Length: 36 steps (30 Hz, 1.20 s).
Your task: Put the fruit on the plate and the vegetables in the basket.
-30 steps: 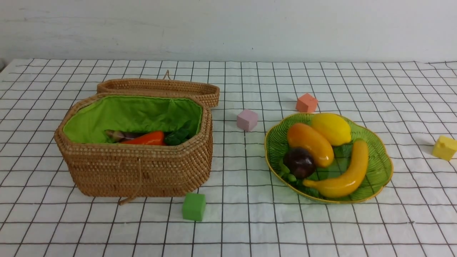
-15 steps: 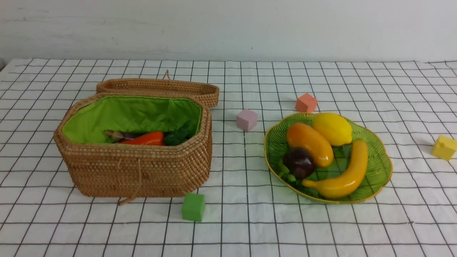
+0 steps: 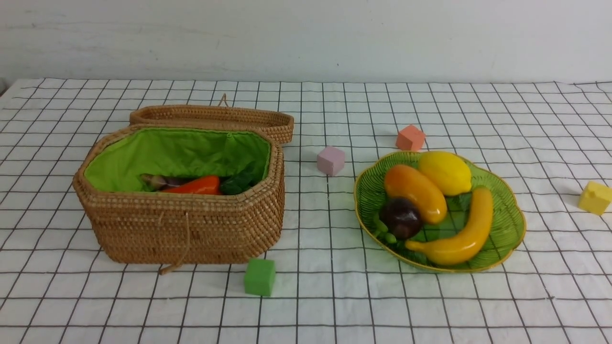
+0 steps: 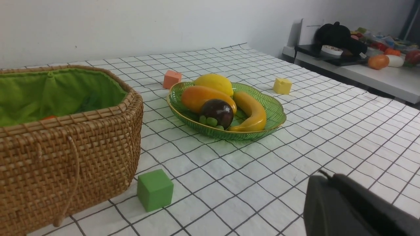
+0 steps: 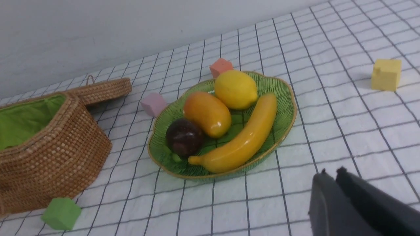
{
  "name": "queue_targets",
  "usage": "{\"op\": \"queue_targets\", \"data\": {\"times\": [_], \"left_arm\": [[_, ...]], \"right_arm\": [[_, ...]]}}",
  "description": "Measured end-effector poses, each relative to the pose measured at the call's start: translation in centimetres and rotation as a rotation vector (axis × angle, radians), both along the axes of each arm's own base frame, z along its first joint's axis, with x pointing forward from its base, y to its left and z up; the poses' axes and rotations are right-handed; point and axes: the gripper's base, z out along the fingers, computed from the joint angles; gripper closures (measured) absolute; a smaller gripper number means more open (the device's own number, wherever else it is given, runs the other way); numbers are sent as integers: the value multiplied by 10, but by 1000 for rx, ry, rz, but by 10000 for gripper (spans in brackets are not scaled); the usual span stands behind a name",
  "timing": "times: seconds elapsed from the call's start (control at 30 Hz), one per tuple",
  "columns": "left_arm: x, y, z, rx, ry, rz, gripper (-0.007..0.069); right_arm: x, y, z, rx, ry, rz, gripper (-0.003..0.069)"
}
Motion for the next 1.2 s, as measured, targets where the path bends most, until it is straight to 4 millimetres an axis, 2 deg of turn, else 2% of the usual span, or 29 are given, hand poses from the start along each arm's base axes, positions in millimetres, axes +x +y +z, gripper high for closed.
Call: {"op": "queue_targets", "data": {"times": [0.07,0.17,0.2,0.23,0.3,1.2], "left_arm": [[0,0,0,0,0,0,637],[0,0,0,1,1,0,637],[0,0,0,2,2,0,637],[0,0,0,2,2,0,637],[0,0,0,1,2,0,637],[0,0,-1,3,4,0,627]], "right_arm": [[6,-1,-7,-16,-31,-13,643],[23,-3,-47,-86,-28,-57,667],[23,-3,-46,-85,-36,-57,667],[29,-4,-73,-122,0,-71,667],[30,-5,-88,-141,39,-79,667],[29,-5,-92,-118,83,-82,660]]}}
